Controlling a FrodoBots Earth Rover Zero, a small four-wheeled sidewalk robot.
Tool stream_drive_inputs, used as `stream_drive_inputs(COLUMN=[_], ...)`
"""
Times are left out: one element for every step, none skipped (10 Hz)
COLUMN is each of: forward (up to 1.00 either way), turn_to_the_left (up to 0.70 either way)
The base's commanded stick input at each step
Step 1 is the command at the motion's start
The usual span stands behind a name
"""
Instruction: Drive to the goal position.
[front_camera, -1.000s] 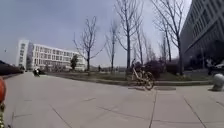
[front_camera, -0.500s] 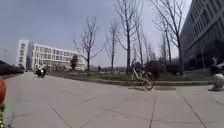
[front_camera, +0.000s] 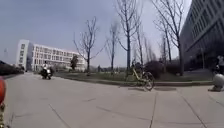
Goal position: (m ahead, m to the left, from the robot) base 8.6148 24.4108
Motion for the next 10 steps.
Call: stream_drive_inputs(forward=[0.00,0.00,0.00,0.00,0.00,0.00,0.00,-0.11,-0.68,-0.41], turn_to_the_left=[0.00,0.00,0.00,0.00,0.00,0.00,0.00,0.00,0.00,0.00])
